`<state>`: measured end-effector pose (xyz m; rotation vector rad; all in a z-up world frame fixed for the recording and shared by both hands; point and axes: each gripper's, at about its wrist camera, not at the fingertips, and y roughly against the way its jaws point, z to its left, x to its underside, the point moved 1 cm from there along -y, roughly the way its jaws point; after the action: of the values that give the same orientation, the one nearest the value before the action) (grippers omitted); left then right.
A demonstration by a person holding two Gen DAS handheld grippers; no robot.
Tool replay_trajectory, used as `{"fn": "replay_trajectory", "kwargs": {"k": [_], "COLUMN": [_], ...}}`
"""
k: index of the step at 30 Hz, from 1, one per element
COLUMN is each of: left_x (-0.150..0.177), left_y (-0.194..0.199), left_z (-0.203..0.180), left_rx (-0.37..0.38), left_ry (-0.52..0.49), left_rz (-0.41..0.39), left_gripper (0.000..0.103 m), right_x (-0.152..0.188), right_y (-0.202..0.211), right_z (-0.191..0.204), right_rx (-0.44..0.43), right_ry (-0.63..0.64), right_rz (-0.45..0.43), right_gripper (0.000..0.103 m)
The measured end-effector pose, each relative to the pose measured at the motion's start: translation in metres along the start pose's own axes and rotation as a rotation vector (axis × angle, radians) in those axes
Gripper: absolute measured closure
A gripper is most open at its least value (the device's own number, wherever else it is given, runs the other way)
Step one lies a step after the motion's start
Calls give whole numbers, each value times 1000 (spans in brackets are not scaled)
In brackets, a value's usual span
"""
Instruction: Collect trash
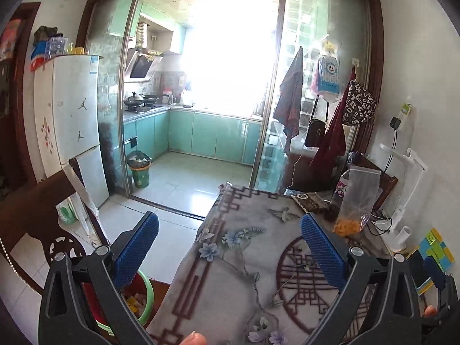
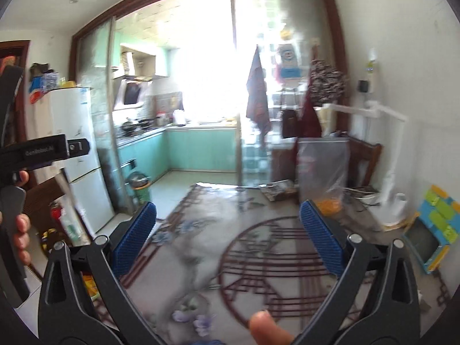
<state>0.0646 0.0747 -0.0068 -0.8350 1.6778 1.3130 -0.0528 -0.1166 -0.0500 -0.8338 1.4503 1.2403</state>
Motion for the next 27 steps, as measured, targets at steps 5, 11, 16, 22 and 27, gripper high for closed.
{"fn": "replay_trajectory", "kwargs": {"k": [5, 11, 16, 22, 27], "left_x": [3, 5, 10, 12, 11], "left_y": [14, 18, 19, 18, 18], "left_z": [-37, -55, -58, -60, -63], "left_rx": [-117, -85, -79, -70, -76], "left_ry": [-50, -4, 10, 29, 14], "left_rz": [-24, 24, 49, 68, 62], "left_gripper": [8, 8, 8, 8, 8], "right_x": [-5, -6, -3, -2, -4], "right_y": [3, 11, 13, 10, 7], "right_z": [-30, -32, -37, -41, -44], "right_rx": [-42, -64, -75, -86, -95], "right_ry": [-34, -16, -20, -27, -34], "right_rz": [48, 50, 59, 64, 64], "right_gripper": [4, 4, 4, 4, 4]}}
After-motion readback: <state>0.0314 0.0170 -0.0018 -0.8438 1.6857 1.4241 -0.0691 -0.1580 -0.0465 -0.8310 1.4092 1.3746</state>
